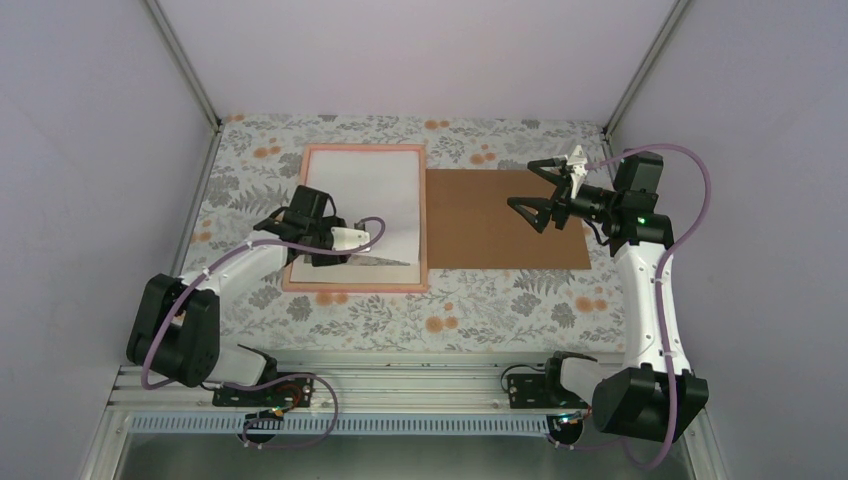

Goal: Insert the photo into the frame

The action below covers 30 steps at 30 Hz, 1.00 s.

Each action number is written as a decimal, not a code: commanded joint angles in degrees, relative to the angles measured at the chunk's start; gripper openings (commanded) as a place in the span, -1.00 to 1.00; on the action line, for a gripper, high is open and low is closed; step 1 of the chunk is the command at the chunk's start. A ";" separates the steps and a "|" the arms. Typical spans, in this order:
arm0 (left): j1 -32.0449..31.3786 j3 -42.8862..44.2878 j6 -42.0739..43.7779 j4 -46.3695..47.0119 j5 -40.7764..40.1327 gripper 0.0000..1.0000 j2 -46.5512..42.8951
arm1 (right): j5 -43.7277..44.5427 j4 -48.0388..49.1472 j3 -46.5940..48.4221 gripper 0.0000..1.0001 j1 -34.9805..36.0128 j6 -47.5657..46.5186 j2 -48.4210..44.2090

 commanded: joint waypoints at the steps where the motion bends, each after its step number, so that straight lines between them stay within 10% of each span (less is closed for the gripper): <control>1: 0.00 2.76 1.74 -7.44 2.24 0.13 0.32 | -1.43 0.33 -0.16 1.00 0.42 -0.12 -0.26; 10: 1.69 5.05 5.16 -19.92 5.57 0.76 -0.42 | -1.26 0.29 -0.37 1.00 0.40 -0.47 -0.26; 30: 11.49 -5.69 7.31 -0.49 -7.26 0.48 4.19 | -1.33 0.72 -1.74 1.00 0.39 -0.24 0.16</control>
